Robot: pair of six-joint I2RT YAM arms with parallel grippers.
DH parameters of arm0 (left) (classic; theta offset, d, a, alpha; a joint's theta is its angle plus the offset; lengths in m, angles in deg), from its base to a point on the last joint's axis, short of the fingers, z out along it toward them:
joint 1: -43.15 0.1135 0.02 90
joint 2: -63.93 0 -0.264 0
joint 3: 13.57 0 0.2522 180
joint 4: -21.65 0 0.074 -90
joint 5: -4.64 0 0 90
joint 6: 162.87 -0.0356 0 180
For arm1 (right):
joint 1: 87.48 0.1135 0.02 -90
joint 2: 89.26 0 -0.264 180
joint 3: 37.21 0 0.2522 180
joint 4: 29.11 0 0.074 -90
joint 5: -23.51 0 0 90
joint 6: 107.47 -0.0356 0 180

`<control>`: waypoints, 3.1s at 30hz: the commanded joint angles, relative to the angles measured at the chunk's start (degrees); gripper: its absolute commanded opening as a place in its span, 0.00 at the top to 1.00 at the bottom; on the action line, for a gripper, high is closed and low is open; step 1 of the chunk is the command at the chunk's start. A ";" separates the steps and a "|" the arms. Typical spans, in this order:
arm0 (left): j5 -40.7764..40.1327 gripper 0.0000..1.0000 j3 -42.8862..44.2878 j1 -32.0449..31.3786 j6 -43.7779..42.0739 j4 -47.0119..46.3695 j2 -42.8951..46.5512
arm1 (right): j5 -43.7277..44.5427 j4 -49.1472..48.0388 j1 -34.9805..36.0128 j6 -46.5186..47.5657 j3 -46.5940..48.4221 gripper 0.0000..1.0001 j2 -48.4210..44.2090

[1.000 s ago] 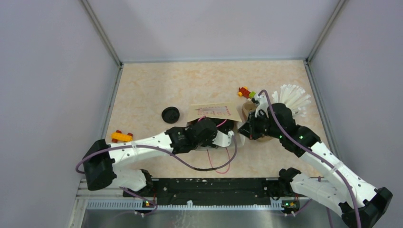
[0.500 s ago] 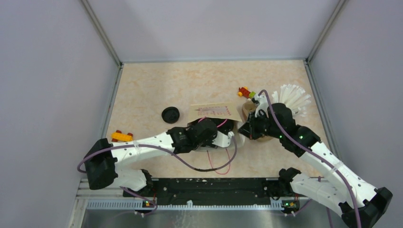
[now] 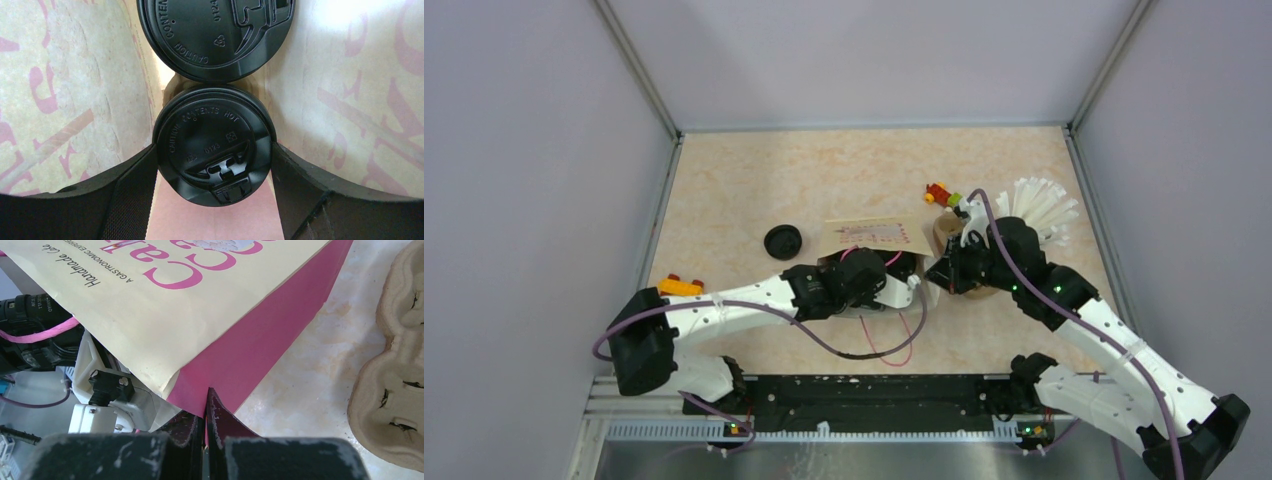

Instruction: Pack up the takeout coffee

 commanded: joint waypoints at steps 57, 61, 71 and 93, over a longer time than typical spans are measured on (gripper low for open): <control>1.60 0.04 12.91 -2.05 6.09 13.16 -1.49 | -1.05 -2.58 -0.58 -0.46 0.99 1.00 0.31; 2.58 0.06 14.45 -2.44 7.51 14.51 -1.29 | -1.18 -2.74 -0.59 -0.51 0.69 1.00 0.39; 4.24 0.16 15.54 -3.59 8.80 15.88 -1.89 | -1.53 -3.44 -0.59 -0.49 0.41 1.00 0.83; 3.84 0.73 12.10 -1.97 7.52 14.11 -3.68 | -1.45 -2.69 -0.59 0.13 1.08 1.00 1.29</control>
